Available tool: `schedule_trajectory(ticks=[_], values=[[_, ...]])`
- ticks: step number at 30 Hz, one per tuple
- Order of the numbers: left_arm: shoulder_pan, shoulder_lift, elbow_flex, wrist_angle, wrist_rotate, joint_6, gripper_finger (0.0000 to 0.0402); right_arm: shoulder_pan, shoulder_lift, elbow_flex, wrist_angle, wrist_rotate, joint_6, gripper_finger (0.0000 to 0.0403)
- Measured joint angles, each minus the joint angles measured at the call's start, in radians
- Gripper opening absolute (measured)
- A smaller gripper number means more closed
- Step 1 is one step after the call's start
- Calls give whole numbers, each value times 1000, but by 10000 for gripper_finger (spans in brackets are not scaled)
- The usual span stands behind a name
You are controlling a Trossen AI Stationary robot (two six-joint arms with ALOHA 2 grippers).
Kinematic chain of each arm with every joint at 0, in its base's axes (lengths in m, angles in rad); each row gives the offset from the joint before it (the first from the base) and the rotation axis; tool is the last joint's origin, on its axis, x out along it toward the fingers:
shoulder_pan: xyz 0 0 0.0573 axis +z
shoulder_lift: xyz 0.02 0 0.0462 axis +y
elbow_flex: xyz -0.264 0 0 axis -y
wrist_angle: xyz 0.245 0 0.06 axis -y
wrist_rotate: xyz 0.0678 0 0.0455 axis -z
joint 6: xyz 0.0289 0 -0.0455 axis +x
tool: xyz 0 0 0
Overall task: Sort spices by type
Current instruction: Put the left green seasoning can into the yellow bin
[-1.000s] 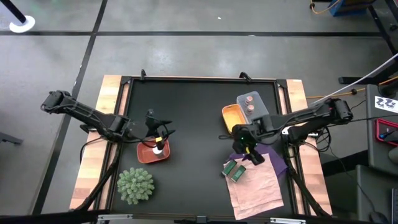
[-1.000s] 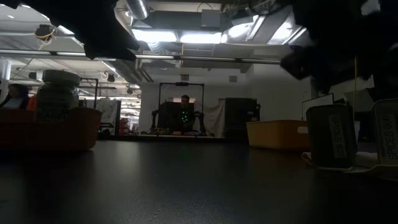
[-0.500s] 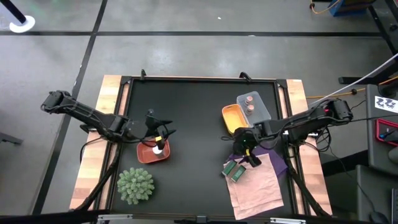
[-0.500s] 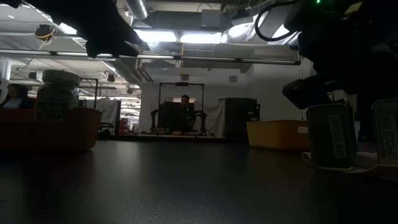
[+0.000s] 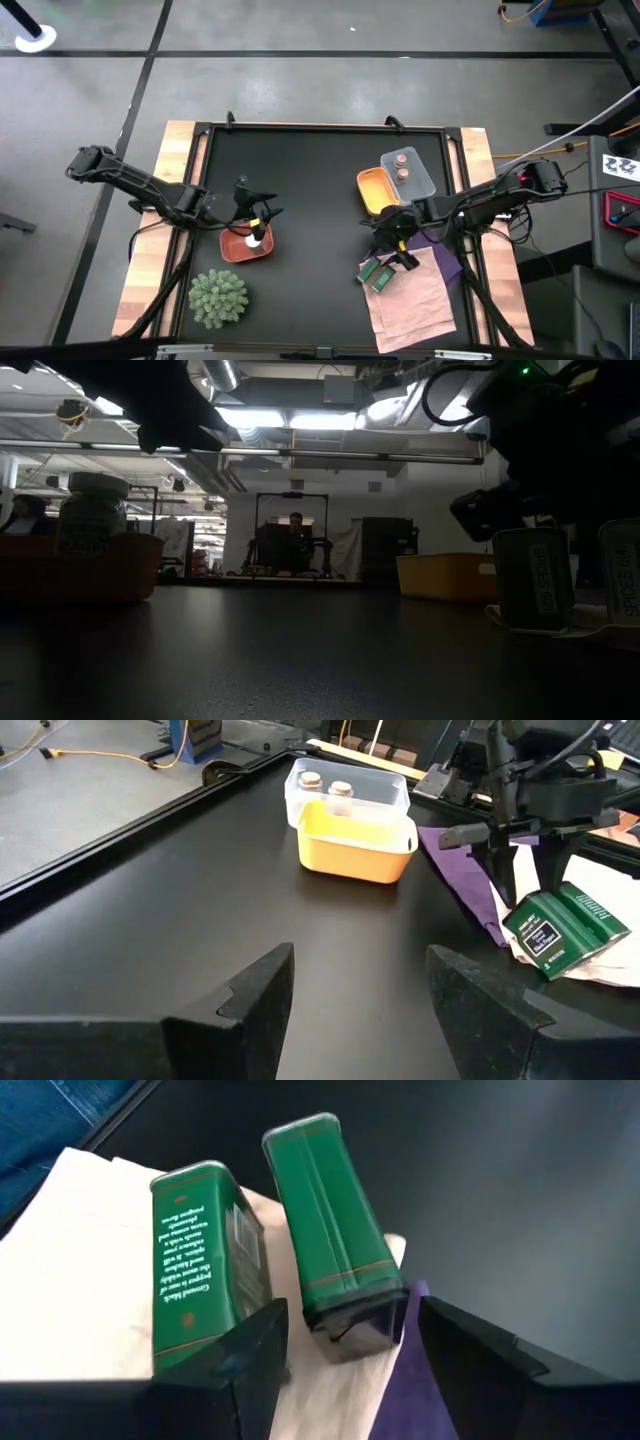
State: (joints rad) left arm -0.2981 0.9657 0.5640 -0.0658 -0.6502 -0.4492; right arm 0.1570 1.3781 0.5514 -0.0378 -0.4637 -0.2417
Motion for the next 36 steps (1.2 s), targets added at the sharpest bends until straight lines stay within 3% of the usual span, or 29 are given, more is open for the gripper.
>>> schedule_trajectory(ticks=[22, 32, 36], values=[[0, 0, 0, 0, 0, 3, 211, 0, 0, -70, 176, 0, -25, 222], [0, 0, 0, 0, 0, 3, 211, 0, 0, -70, 179, 1, -25, 137], [0, 0, 0, -1, 0, 3, 211, 0, 0, -64, 175, 11, -20, 135]])
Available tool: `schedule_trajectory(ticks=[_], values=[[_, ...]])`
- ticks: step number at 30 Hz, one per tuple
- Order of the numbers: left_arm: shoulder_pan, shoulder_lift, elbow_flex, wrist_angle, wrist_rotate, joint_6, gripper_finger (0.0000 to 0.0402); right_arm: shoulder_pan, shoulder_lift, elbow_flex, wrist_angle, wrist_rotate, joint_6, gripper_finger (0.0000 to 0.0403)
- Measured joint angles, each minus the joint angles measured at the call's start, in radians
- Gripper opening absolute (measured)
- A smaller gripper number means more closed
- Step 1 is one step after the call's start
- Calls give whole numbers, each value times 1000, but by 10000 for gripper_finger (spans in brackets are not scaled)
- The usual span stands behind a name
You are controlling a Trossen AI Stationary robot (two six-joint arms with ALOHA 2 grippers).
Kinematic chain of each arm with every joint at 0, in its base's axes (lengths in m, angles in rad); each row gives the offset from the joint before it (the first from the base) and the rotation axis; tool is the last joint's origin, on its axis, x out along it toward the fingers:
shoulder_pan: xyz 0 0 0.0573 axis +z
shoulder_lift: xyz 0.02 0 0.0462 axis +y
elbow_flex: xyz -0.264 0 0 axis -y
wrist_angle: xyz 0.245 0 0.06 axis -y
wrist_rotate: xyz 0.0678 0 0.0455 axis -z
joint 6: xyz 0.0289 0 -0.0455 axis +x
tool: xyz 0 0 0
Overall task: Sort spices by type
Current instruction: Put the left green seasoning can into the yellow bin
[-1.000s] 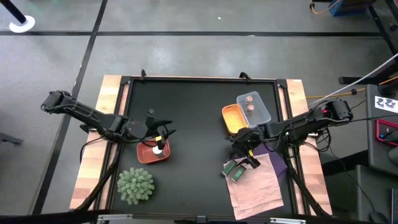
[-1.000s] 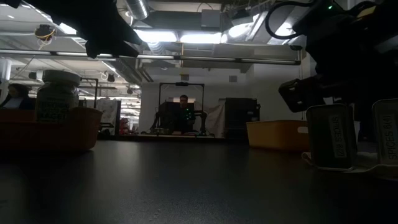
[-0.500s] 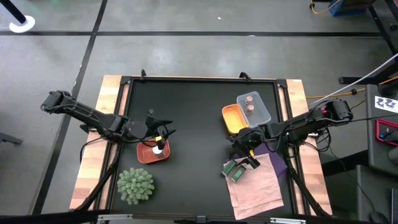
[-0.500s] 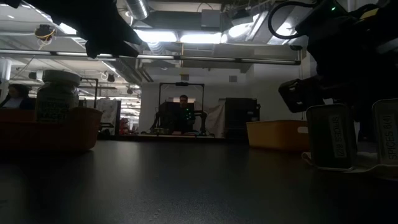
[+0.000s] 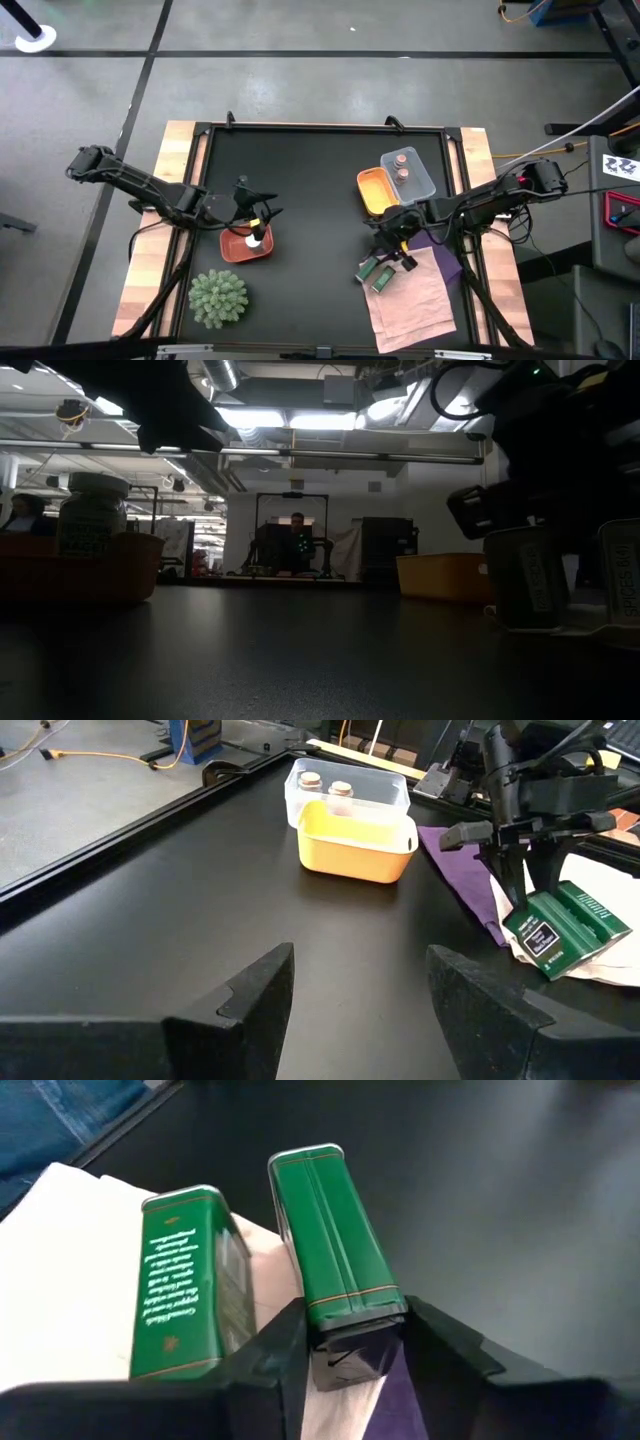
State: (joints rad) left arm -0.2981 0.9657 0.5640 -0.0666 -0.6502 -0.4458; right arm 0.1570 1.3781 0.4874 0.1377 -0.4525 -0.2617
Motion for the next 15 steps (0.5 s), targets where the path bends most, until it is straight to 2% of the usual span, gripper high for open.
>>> schedule_trajectory(ticks=[7, 10, 15], values=[[0, 0, 0, 0, 0, 0, 211, 0, 0, 65, -123, 33, 4, 145], [0, 0, 0, 0, 0, 0, 211, 0, 0, 129, -256, 37, 5, 138], [0, 0, 0, -1, 0, 0, 211, 0, 0, 281, -541, 105, -12, 140]])
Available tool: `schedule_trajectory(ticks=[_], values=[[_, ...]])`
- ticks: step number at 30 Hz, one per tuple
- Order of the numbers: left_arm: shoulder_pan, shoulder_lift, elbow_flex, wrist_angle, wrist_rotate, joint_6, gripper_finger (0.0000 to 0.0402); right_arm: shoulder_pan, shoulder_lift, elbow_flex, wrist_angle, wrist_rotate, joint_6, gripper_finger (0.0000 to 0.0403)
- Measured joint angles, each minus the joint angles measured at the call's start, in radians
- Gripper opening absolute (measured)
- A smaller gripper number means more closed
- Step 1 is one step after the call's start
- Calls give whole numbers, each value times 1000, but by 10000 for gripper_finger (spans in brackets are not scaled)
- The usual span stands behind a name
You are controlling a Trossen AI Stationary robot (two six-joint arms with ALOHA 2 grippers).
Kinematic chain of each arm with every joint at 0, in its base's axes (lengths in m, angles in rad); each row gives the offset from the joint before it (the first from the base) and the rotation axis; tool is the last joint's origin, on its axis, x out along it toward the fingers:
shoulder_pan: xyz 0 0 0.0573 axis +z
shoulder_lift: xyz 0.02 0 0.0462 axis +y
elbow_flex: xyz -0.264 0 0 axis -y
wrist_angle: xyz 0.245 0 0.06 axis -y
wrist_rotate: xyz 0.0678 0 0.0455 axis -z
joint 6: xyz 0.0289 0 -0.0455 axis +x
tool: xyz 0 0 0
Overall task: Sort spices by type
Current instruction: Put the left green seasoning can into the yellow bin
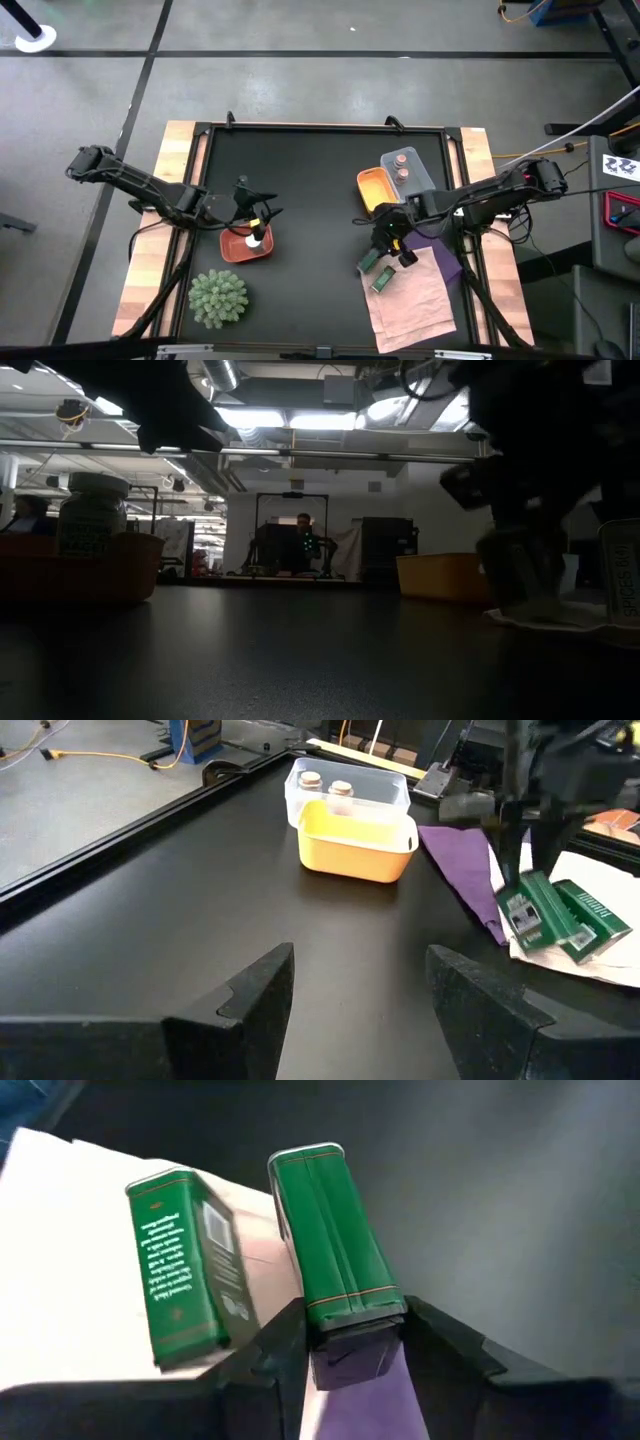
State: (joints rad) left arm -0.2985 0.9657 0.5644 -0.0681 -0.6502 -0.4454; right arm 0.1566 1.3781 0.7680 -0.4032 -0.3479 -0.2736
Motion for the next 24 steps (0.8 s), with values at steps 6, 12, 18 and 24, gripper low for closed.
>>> schedule_trajectory(ticks=[6, 12, 18, 24], values=[[0, 0, 0, -4, 0, 0, 211, 0, 0, 208, -275, 136, -63, 141], [0, 0, 0, -4, 0, 17, 211, 0, 0, 384, -495, 317, -76, 141], [0, 0, 0, -3, 0, 60, 211, -22, 0, 472, -614, 516, -76, 141], [0, 0, 0, -3, 0, 63, 211, -144, 0, 478, -671, 551, -74, 142]])
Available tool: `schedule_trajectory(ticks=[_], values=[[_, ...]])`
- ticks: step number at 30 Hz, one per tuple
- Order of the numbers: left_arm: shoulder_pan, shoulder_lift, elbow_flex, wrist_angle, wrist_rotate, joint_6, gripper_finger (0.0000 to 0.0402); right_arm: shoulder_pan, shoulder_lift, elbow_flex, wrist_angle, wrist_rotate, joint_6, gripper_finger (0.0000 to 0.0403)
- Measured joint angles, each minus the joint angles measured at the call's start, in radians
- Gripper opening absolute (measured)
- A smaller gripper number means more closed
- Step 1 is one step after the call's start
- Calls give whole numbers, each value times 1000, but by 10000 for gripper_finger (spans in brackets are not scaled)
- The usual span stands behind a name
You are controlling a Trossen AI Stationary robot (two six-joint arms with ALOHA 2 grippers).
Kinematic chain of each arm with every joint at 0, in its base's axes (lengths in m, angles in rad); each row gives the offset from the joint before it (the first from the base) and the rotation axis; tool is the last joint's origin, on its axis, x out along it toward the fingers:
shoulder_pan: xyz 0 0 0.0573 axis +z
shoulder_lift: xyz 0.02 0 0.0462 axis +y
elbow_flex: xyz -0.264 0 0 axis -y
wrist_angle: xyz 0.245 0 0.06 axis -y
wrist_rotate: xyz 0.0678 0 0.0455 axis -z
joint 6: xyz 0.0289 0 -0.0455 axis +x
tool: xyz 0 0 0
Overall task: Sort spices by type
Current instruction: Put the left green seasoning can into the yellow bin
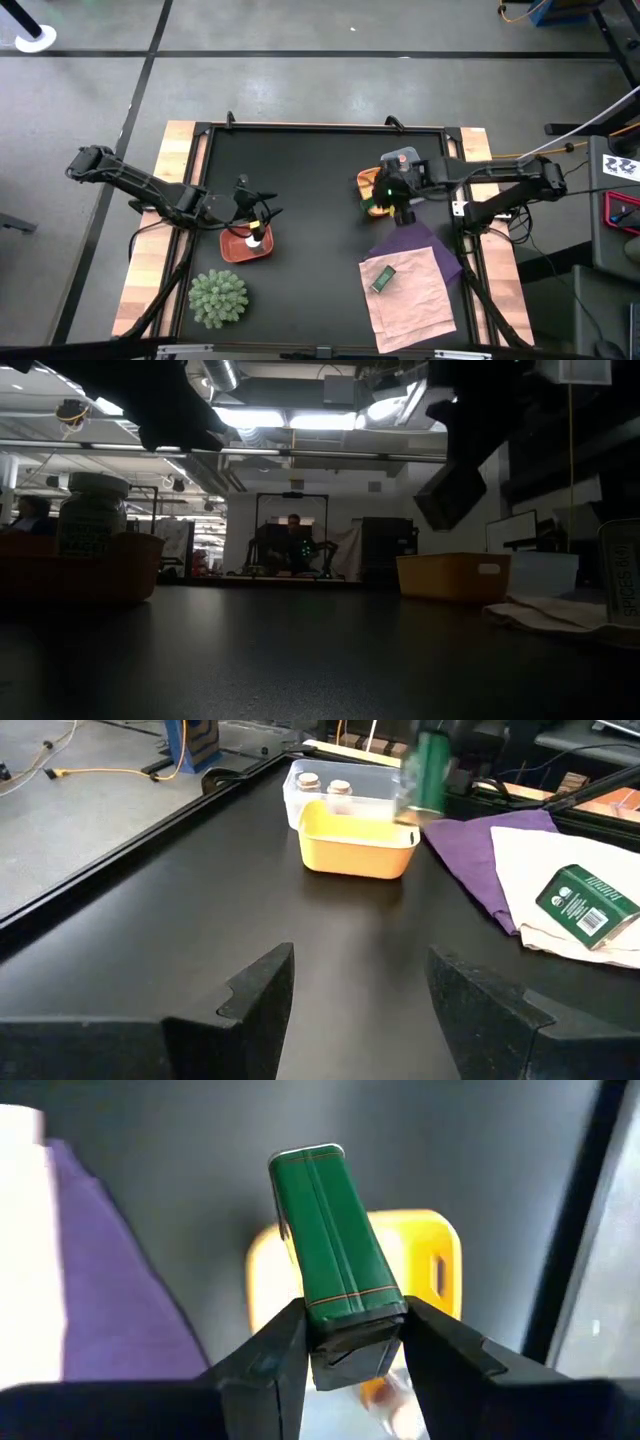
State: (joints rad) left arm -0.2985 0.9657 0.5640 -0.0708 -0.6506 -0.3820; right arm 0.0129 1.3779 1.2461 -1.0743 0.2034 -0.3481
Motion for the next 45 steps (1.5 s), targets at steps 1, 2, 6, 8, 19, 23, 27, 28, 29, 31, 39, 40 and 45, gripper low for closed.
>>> schedule_trajectory(ticks=[1, 2, 6, 8, 19, 23, 27, 28, 29, 31, 39, 40, 45], values=[[0, 0, 0, 0, 0, 0, 211, -24, 0, 0, -6, 5, 0, 142], [0, 0, 0, 0, 0, 0, 211, -49, 0, 0, -9, 12, 0, 142], [0, 0, 0, 0, 0, 0, 211, -150, 0, 0, -25, 29, -1, 142], [0, 0, 0, 0, 0, 0, 211, -197, 10, 0, -27, 30, -2, 142], [0, 0, 0, 0, 0, 0, 211, -296, 172, 0, -27, 56, -101, 142], [0, 0, 0, 0, 0, 0, 211, -295, 223, 0, -22, 90, -124, 142], [0, 0, 0, 0, 0, 0, 211, -295, 270, 0, -22, 147, -130, 142], [0, 0, 0, 0, 0, 0, 211, -295, 279, 0, -22, 145, -133, 142], [0, 0, 0, 0, 0, 0, 211, -295, 288, 0, -20, 145, -135, 142], [0, 0, 0, 0, 0, 0, 211, -295, 304, 0, -18, 145, -140, 142], [0, 0, 0, 0, 0, 0, 211, -295, 318, 0, 2, 145, -154, 159], [0, 0, 0, 0, 0, 0, 211, -295, 318, 0, 11, 145, -154, 164], [0, 0, 0, -1, 0, 0, 211, -295, 318, 0, 36, 145, -154, 189]])
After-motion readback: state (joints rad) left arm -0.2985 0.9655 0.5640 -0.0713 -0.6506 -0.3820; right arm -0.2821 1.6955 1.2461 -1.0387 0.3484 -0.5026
